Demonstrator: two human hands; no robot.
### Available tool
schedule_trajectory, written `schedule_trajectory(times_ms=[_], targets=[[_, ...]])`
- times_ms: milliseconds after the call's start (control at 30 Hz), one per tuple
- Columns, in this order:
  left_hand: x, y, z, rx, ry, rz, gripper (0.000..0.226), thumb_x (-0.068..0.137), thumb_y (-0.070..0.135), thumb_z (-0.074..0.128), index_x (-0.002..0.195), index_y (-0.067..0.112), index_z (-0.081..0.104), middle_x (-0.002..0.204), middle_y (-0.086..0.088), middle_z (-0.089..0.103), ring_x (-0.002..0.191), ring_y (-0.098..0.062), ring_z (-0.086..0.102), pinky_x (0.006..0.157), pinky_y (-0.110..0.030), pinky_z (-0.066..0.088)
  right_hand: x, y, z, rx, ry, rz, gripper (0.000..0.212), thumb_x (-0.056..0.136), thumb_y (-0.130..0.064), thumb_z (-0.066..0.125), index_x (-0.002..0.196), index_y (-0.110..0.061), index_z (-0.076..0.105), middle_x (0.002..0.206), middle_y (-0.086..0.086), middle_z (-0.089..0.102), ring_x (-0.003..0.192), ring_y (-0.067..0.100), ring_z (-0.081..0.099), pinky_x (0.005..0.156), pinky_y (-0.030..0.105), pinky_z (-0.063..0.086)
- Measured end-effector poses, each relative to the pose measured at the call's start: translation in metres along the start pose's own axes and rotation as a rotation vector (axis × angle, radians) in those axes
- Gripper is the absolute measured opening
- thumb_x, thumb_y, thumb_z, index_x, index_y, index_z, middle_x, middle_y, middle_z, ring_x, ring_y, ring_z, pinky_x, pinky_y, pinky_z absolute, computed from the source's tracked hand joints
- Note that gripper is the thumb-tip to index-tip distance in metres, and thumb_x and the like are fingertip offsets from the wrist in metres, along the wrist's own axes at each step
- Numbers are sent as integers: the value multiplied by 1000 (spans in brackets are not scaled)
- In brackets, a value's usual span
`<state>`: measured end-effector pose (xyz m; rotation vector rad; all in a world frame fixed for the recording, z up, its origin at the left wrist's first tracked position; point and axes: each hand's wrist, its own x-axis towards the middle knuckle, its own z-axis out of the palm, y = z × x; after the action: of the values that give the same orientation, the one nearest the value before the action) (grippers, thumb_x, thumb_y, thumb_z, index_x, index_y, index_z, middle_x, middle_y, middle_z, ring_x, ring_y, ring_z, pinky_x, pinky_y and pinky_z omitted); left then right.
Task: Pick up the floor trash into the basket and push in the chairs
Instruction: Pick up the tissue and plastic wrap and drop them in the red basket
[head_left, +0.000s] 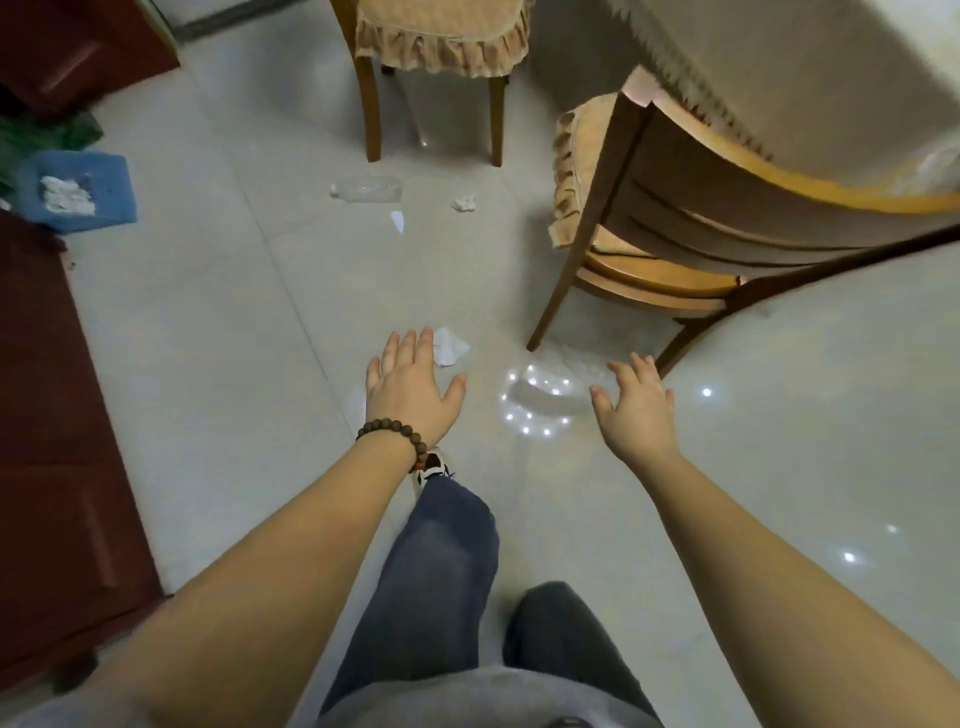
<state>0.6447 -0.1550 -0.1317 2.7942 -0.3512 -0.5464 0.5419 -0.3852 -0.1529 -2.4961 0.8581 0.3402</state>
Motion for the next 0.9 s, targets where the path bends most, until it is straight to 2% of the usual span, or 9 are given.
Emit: schedule_trajectory(times_ms=[233, 333, 500, 667, 800, 900], targets=[[113, -51, 48, 88, -103, 16, 71, 93, 49, 39, 151, 16, 14, 158, -7, 19, 146, -22, 8, 117, -41, 6, 92, -16, 65, -8, -71, 61, 46, 96, -36, 45, 137, -18, 41, 153, 9, 27, 142, 29, 20, 115, 52, 19], [152, -69, 92, 106, -153, -10, 70, 94, 50, 37, 151, 17, 13, 158, -6, 17, 146, -23, 6, 118, -41, 7, 132, -2, 103, -34, -98, 77, 45, 96, -37, 45, 137, -18, 41, 153, 9, 28, 142, 28, 19, 116, 51, 17], [213, -93, 194, 129, -236, -31, 70, 95, 50, 35, 151, 16, 11, 159, -7, 15, 146, -24, 6, 119, -42, 8, 202, 43, 181, -92, -130, 74, 45, 95, -36, 45, 136, -17, 43, 151, 10, 30, 142, 28, 21, 115, 50, 19], [283, -129, 314, 116, -306, -86, 71, 94, 48, 41, 150, 12, 15, 157, -12, 19, 145, -28, 11, 117, -43, 17, 273, 110, 268, -146, -124, 65, 46, 96, -36, 44, 138, -18, 40, 153, 9, 28, 143, 26, 18, 115, 47, 15], [341, -159, 402, 126, -325, -69, 77, 92, 51, 46, 149, 11, 14, 156, -13, 18, 144, -29, 14, 114, -42, 23, 330, 160, 330, -186, -54, 24, 44, 93, -34, 50, 132, -14, 46, 146, 14, 38, 136, 32, 32, 111, 53, 27], [384, -180, 450, 86, -285, -35, 82, 90, 49, 50, 150, 13, 9, 158, -14, 10, 145, -29, 9, 115, -41, 19, 368, 187, 367, -183, 14, -28, 41, 91, -31, 54, 127, -11, 51, 139, 17, 47, 128, 36, 42, 106, 57, 33]])
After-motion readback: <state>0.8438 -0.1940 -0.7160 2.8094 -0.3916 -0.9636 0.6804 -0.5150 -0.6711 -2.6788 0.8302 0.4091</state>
